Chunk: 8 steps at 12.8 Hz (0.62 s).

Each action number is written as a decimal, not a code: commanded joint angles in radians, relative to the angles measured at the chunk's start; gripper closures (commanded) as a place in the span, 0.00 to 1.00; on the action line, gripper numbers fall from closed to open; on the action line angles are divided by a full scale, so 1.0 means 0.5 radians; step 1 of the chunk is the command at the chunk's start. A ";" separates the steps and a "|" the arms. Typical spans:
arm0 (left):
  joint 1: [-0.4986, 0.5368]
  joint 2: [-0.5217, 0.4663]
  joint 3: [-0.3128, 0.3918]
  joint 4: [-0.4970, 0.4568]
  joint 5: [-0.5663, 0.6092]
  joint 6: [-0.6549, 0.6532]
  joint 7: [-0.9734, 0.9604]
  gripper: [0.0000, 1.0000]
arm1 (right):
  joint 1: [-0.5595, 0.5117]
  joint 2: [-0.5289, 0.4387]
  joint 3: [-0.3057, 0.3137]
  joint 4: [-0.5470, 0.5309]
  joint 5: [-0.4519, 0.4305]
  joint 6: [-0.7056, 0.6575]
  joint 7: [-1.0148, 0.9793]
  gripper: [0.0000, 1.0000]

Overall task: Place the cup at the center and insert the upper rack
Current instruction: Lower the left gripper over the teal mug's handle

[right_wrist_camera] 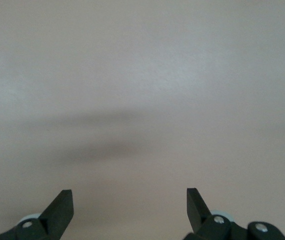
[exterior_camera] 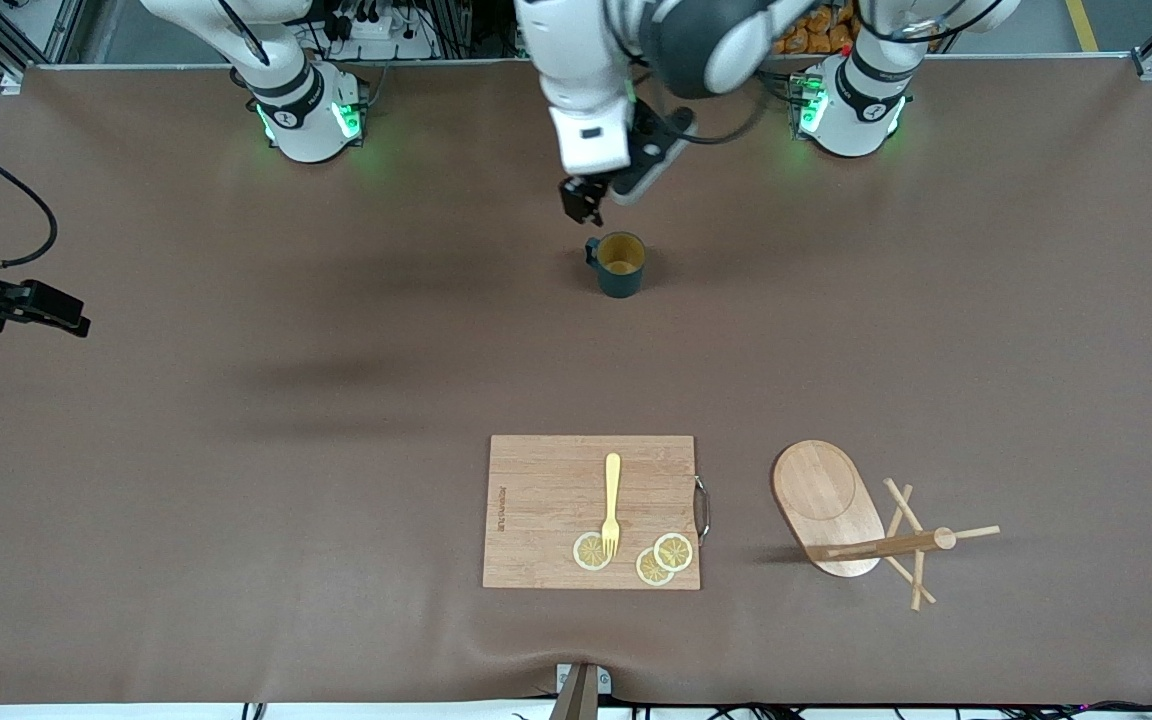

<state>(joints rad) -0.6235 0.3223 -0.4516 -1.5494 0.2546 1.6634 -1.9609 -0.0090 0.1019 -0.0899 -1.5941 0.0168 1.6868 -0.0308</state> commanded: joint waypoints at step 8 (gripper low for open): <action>-0.959 0.668 0.655 0.377 0.251 -0.053 -0.640 0.00 | -0.043 -0.047 0.023 -0.042 0.141 0.041 -0.040 0.00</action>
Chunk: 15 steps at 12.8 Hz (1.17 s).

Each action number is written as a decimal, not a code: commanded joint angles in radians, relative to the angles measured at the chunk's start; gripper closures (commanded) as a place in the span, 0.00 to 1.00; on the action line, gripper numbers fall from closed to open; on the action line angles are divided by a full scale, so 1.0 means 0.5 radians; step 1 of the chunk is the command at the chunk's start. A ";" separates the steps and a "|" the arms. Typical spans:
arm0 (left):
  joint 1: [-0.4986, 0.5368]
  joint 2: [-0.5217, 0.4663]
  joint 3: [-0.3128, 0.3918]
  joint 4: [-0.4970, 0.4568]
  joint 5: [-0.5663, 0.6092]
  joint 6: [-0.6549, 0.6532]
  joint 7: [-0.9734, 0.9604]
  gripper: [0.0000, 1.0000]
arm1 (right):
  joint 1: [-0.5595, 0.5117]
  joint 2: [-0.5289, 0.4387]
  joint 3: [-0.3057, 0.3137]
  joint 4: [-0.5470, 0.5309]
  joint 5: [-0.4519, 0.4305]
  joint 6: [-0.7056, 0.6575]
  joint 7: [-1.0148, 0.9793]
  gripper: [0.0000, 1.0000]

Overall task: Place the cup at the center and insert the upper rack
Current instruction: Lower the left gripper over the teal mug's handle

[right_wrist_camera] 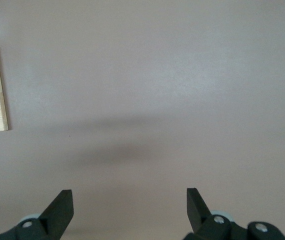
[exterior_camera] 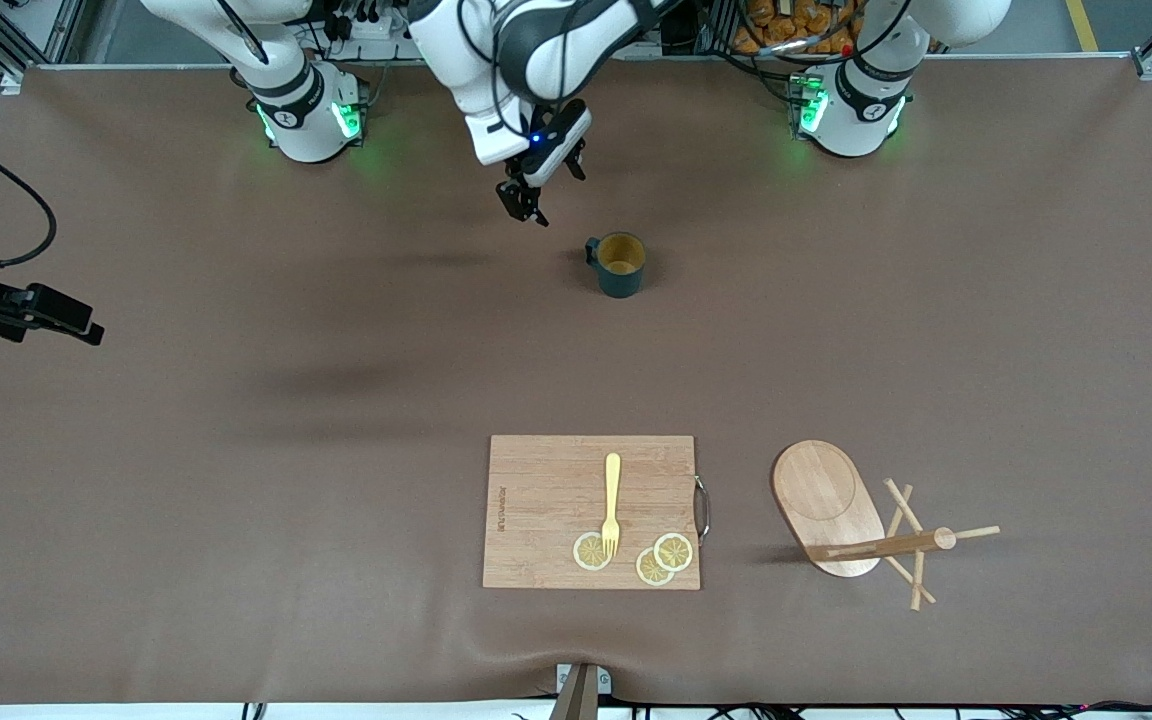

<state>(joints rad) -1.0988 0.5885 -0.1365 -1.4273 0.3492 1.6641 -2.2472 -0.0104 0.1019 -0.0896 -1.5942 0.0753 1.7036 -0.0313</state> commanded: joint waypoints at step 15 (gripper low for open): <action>-0.051 0.578 0.021 0.228 0.201 -0.177 -0.439 0.00 | -0.025 -0.047 0.023 -0.036 -0.258 -0.020 -0.020 0.00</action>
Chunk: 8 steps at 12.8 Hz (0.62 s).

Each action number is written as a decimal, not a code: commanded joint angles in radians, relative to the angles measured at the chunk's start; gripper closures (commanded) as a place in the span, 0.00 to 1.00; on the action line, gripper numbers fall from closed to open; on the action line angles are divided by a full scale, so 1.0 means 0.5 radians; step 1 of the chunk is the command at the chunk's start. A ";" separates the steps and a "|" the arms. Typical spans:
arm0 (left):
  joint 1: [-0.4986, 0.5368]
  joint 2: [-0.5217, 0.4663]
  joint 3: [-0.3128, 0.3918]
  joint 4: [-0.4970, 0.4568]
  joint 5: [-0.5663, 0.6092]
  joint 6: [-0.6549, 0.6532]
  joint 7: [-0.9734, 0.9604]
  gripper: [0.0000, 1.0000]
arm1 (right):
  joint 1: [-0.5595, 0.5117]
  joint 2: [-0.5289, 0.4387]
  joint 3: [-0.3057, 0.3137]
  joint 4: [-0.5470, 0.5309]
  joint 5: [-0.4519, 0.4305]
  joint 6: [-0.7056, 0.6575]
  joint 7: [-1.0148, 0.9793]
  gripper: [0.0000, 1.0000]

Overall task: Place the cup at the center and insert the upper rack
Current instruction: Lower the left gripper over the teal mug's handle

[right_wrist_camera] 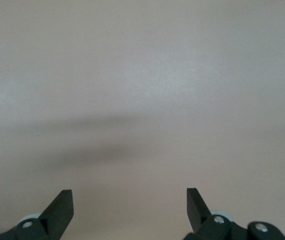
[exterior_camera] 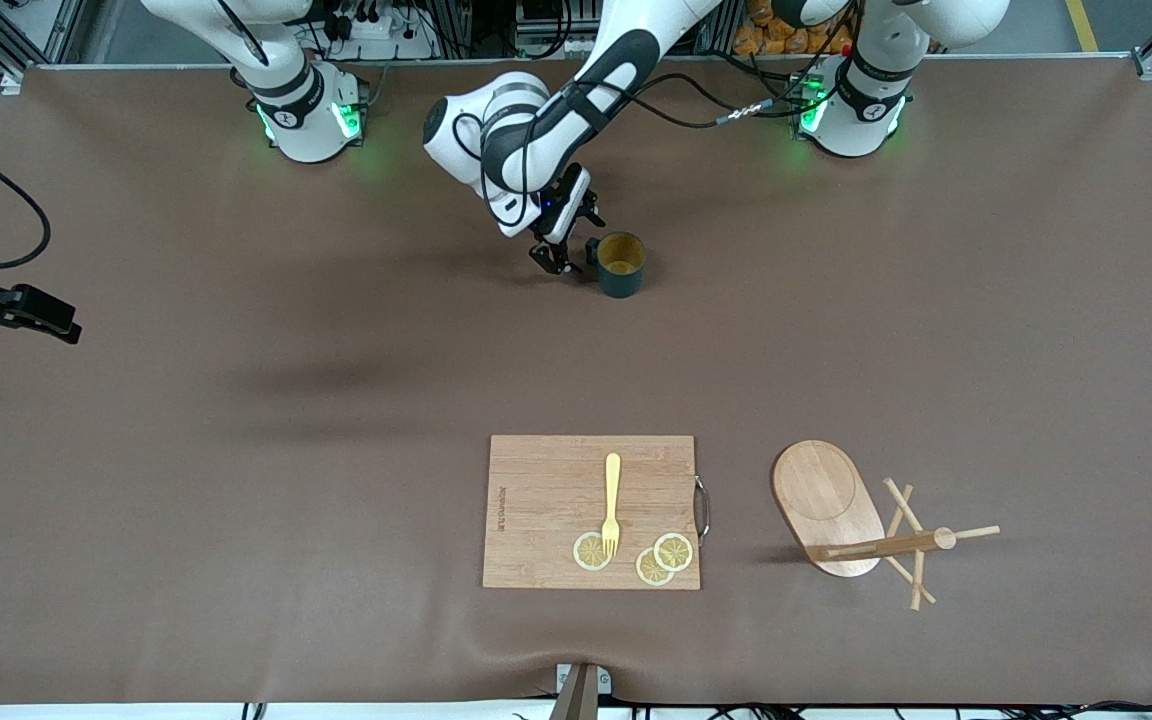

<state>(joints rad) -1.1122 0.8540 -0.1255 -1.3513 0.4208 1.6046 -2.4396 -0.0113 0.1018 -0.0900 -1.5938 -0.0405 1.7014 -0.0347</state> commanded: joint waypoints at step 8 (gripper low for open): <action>-0.034 0.077 0.003 0.083 0.057 -0.065 -0.039 0.42 | -0.036 -0.047 0.027 -0.028 0.167 -0.157 -0.032 0.00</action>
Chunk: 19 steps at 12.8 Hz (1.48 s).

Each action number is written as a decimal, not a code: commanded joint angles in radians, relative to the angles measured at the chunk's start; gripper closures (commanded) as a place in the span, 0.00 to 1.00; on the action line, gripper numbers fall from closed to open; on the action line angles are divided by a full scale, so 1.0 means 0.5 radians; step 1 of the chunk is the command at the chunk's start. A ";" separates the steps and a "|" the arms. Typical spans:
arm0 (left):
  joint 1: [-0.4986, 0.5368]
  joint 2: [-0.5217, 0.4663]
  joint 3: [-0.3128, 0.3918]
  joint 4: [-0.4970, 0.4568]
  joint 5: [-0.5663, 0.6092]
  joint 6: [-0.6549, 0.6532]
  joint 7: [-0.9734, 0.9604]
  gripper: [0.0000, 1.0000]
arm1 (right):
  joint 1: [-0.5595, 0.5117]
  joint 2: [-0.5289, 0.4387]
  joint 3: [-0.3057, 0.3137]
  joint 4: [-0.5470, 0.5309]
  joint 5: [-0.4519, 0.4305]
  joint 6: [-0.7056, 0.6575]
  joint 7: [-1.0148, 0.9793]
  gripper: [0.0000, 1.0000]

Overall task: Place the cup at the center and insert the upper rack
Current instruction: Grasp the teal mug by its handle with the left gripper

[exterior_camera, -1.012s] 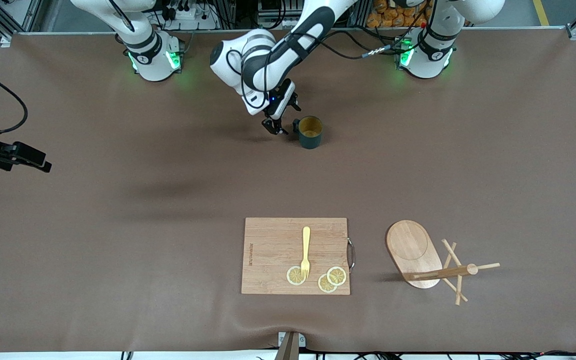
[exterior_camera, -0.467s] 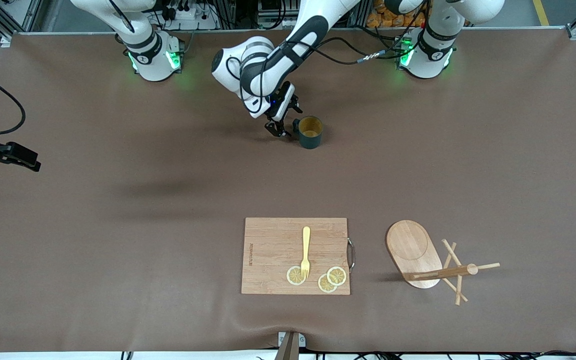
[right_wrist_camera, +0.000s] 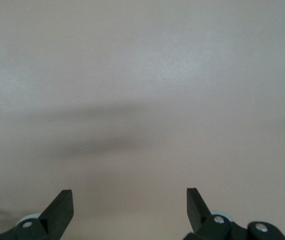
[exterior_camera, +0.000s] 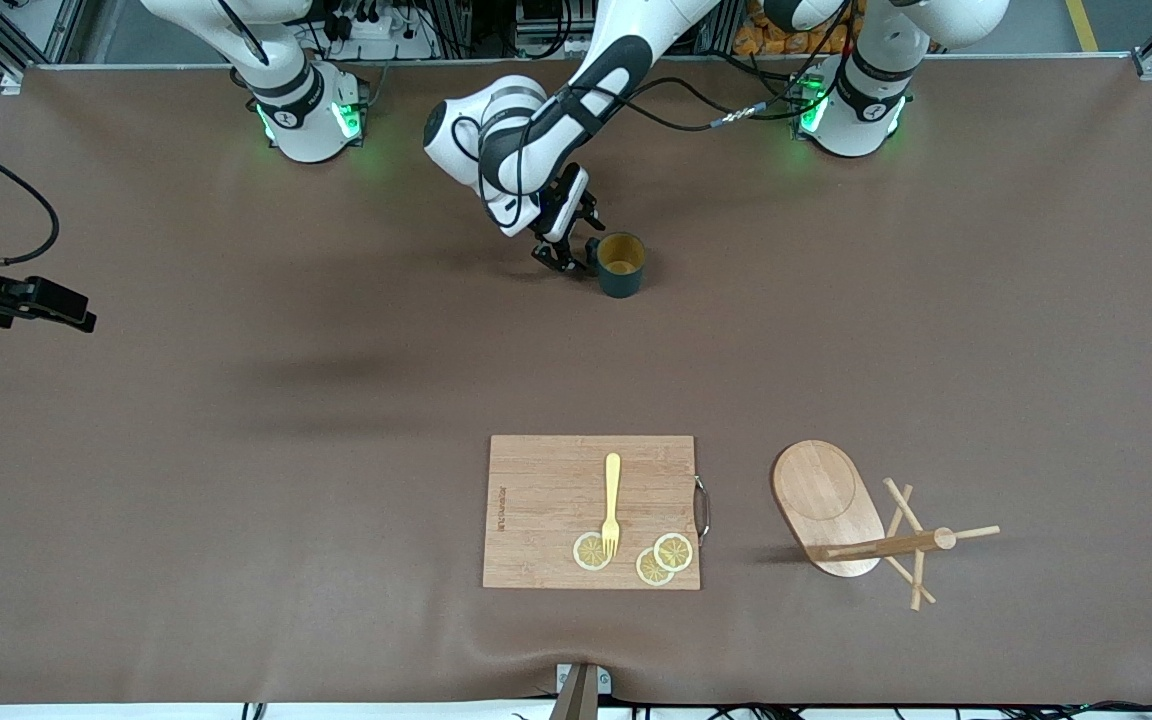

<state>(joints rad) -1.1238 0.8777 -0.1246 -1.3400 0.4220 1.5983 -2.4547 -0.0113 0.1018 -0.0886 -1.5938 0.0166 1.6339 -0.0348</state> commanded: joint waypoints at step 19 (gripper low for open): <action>0.792 -0.641 -0.321 0.054 -0.404 0.083 0.598 1.00 | -0.033 -0.007 0.024 0.061 0.083 -0.007 -0.019 0.00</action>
<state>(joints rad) -0.8190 0.6426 -0.2658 -1.2769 0.3129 1.6048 -2.2283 -0.0119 0.1018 -0.0892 -1.5792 0.0382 1.6366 -0.0352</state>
